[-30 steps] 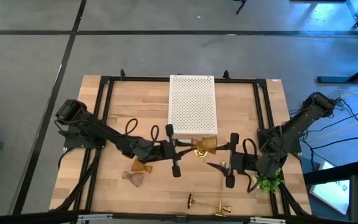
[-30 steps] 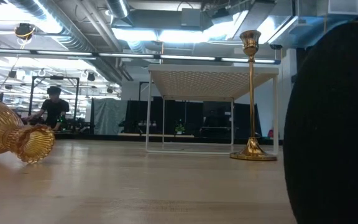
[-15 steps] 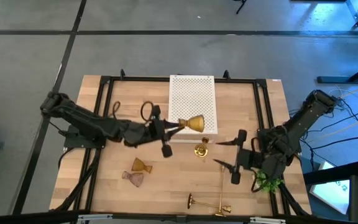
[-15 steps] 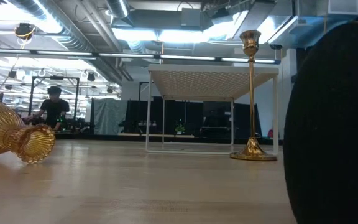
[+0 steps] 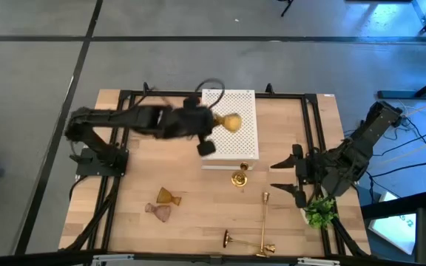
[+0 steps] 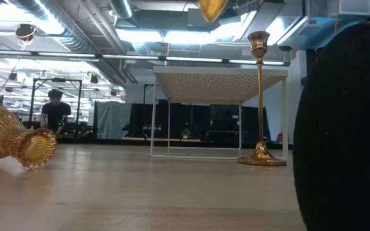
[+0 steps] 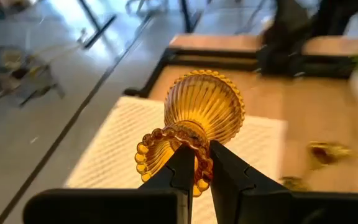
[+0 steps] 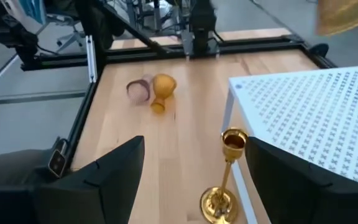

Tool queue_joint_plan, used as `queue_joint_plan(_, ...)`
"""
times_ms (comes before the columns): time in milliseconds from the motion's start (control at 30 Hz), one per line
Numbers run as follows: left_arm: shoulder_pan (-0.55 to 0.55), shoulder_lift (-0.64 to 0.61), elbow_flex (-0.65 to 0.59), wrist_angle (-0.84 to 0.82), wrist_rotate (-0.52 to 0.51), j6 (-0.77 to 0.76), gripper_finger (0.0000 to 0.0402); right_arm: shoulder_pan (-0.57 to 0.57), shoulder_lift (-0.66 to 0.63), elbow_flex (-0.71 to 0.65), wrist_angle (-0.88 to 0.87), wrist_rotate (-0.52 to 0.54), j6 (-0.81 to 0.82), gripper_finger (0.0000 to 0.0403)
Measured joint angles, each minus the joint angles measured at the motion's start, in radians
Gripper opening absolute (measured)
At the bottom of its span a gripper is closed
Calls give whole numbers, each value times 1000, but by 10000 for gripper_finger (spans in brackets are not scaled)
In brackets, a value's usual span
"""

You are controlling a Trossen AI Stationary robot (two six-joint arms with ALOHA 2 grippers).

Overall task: Pick & Place candle stick holders
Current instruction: Put the top yellow candle holder on the shelf

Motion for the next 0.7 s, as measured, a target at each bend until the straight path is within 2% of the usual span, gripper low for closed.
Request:
queue_joint_plan(200,86,204,342,-347,113,1,23,0,1,0,-17,-13,0,281)
queue_joint_plan(367,114,332,535,-586,161,-13,23,0,1,0,-27,-20,2,281)
queue_joint_plan(433,118,365,569,-655,167,-24,23,0,1,0,-28,-28,4,282)
queue_joint_plan(567,117,380,555,-730,213,-63,23,0,6,0,-30,-27,4,282)
queue_joint_plan(700,93,390,554,-752,223,-91,23,0,13,0,-32,-27,4,282)
